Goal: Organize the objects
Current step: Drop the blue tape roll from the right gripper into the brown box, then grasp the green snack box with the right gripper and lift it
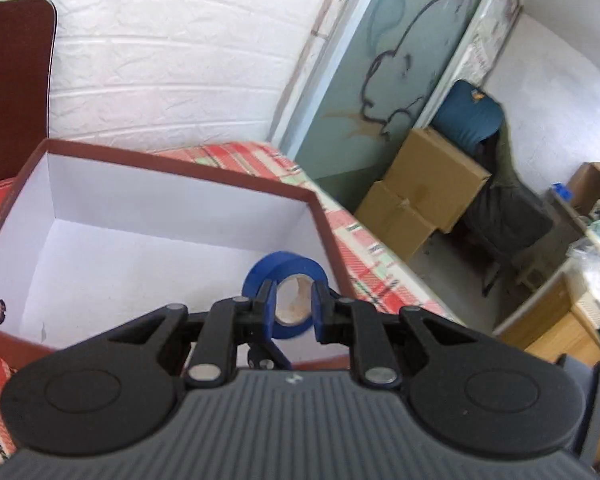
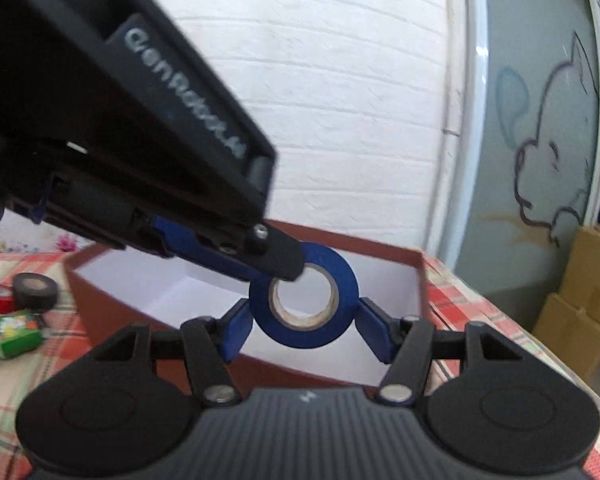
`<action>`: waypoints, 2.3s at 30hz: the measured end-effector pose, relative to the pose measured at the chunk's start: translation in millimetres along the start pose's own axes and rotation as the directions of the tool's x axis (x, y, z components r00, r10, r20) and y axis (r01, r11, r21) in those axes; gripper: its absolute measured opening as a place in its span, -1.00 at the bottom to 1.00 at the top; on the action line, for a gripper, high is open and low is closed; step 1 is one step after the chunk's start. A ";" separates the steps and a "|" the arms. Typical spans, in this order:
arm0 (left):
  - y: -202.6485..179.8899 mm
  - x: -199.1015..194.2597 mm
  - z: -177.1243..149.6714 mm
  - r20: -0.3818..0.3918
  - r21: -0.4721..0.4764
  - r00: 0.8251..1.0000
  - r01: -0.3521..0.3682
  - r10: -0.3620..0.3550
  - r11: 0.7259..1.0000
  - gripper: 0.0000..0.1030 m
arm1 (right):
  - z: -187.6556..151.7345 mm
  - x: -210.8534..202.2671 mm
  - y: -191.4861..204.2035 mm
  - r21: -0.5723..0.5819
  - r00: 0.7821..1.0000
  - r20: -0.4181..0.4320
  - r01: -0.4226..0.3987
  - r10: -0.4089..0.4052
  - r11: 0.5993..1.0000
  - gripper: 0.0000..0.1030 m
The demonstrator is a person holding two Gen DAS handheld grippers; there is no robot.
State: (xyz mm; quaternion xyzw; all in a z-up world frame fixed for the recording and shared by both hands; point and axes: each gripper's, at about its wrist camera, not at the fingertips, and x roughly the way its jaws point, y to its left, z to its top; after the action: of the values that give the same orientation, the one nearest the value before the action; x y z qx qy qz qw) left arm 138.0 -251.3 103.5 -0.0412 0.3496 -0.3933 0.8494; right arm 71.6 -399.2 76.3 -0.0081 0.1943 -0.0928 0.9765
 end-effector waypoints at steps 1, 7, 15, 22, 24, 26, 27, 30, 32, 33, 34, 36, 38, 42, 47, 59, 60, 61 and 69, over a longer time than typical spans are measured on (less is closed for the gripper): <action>-0.3 3.8 -4.5 -0.009 0.007 1.000 -0.024 0.024 1.000 -0.50 | -1.6 7.0 -6.5 0.006 1.000 -0.022 0.004 -0.004 1.000 0.16; 10.3 -36.7 -18.4 0.080 0.008 0.995 -0.064 0.063 0.998 -0.31 | -14.7 -4.3 -26.3 0.076 0.996 0.079 0.025 -0.031 0.997 0.36; 99.3 -145.3 -103.4 0.128 -0.053 0.935 -0.326 0.330 0.944 -0.09 | -39.3 -41.5 50.8 -0.002 0.980 0.088 -0.179 0.178 0.984 0.16; 206.4 -193.3 -167.5 0.025 -0.230 0.773 -0.612 0.633 0.757 -0.10 | -54.1 -39.1 171.1 -0.162 0.883 -0.134 -0.468 0.450 0.869 0.01; 223.4 -196.5 -181.2 0.019 -0.249 0.706 -0.683 0.708 0.687 -0.07 | -62.8 -32.9 200.1 -0.173 0.855 -0.194 -0.513 0.481 0.841 0.00; 228.1 -202.2 -197.2 0.111 -0.253 0.683 -0.683 0.722 0.685 0.04 | -61.3 -20.9 222.5 -0.145 0.829 -0.250 -0.543 0.501 0.827 0.00; 226.9 -204.8 -197.8 0.125 -0.266 0.684 -0.674 0.719 0.689 0.06 | -57.9 -14.2 231.6 -0.128 0.814 -0.269 -0.559 0.514 0.819 0.00; 224.1 -198.5 -191.4 0.130 -0.237 0.677 -0.688 0.724 0.686 0.17 | -55.1 -7.7 253.3 -0.140 0.791 -0.291 -0.592 0.538 0.794 0.14; 228.9 -200.8 -191.1 0.138 -0.243 0.694 -0.668 0.707 0.703 0.20 | -54.3 -3.3 267.6 -0.154 0.781 -0.311 -0.604 0.542 0.782 0.52; 228.5 -203.8 -194.7 0.142 -0.254 0.699 -0.658 0.700 0.709 0.25 | -54.7 2.4 276.6 -0.159 0.779 -0.322 -0.605 0.538 0.780 0.64; 229.9 -204.8 -195.9 0.146 -0.262 0.706 -0.648 0.693 0.715 0.27 | -55.0 8.3 283.6 -0.162 0.780 -0.328 -0.602 0.533 0.782 0.64; 228.9 -205.6 -197.9 0.148 -0.266 0.709 -0.642 0.689 0.719 0.28 | -57.3 22.8 301.1 -0.183 0.781 -0.352 -0.599 0.517 0.780 0.56; 229.0 -205.5 -200.2 0.150 -0.266 0.710 -0.641 0.688 0.720 0.29 | -56.9 26.1 305.6 -0.178 0.778 -0.340 -0.604 0.528 0.777 0.28; 230.6 -203.9 -200.9 0.150 -0.260 0.719 -0.634 0.679 0.728 0.35 | -63.0 7.7 291.1 -0.202 0.791 -0.343 -0.588 0.506 0.783 0.24; 225.0 -199.6 -198.9 0.131 -0.231 0.717 -0.649 0.685 0.724 0.43 | -85.4 -36.3 224.3 -0.186 0.836 -0.311 -0.519 0.451 0.834 0.25; 106.5 -111.6 -126.2 -0.054 -0.182 0.990 -0.141 0.133 0.973 0.47 | -94.0 -53.8 92.4 -0.038 0.937 -0.308 -0.185 0.164 0.982 0.66; 100.7 -103.1 -122.9 -0.089 -0.194 0.992 -0.109 0.093 0.975 0.47 | -95.2 -56.8 92.7 -0.056 0.938 -0.306 -0.191 0.165 0.980 0.67; 96.0 -95.6 -121.2 -0.122 -0.209 0.991 -0.085 0.060 0.974 0.47 | -95.7 -59.4 91.5 -0.071 0.937 -0.305 -0.199 0.168 0.977 0.69; 82.5 -52.1 -123.0 -0.240 -0.294 0.970 -0.046 -0.028 0.955 0.73 | -99.0 -59.1 86.1 -0.096 0.912 -0.320 -0.301 0.257 0.949 0.97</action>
State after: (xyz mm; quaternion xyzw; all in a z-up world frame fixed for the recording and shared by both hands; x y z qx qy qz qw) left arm 90.4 -133.1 11.7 -0.1186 0.5056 -0.3344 0.7864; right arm -4.5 -301.7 2.6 -0.0360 0.3472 0.0617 0.9351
